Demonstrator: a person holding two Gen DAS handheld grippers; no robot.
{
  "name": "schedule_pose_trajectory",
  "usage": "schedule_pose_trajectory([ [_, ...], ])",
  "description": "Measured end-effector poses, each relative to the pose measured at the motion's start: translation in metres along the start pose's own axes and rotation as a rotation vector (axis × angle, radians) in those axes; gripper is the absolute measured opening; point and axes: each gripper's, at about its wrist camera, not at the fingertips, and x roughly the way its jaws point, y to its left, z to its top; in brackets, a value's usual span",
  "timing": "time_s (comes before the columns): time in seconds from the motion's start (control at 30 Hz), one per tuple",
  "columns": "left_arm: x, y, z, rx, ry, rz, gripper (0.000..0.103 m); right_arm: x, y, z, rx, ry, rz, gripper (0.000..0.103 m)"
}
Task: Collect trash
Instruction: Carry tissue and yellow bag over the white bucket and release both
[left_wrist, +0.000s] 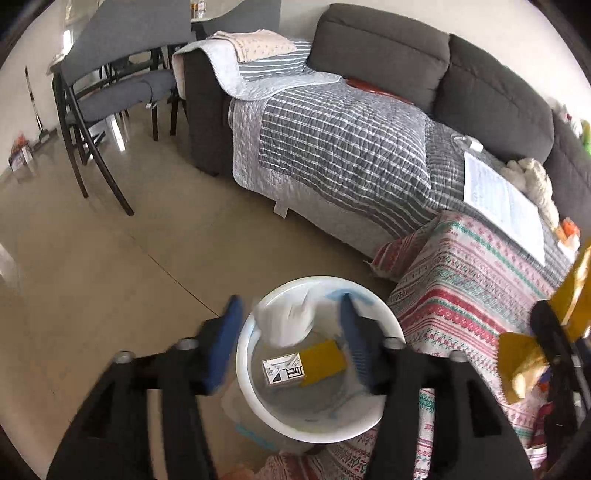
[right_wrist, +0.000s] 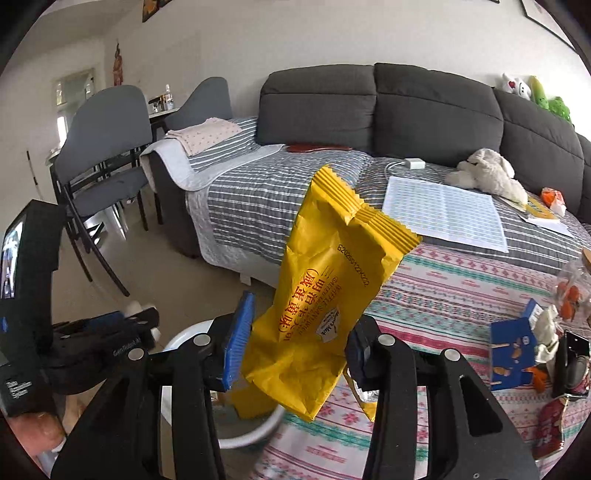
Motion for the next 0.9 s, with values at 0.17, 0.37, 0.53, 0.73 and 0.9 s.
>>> schedule_pose_trajectory([
  [0.17,-0.015,0.015,0.005,-0.043,-0.039,-0.009,0.06,0.011,0.011,-0.002,-0.016,0.016,0.005,0.043],
  [0.37,-0.027,0.031,0.009,-0.1,-0.063,-0.026,0.06,0.025,0.021,-0.003,-0.02,0.042,0.014,0.046],
  [0.53,-0.038,0.04,0.013,-0.142,-0.097,-0.026,0.063,0.036,0.029,-0.004,-0.014,0.068,0.024,0.048],
  [0.73,-0.047,0.052,0.016,-0.178,-0.142,0.006,0.066,0.047,0.041,-0.004,-0.014,0.078,0.007,0.08],
  [0.9,-0.047,0.057,0.016,-0.205,-0.143,0.022,0.069,0.049,0.042,-0.001,-0.003,0.07,-0.029,0.095],
])
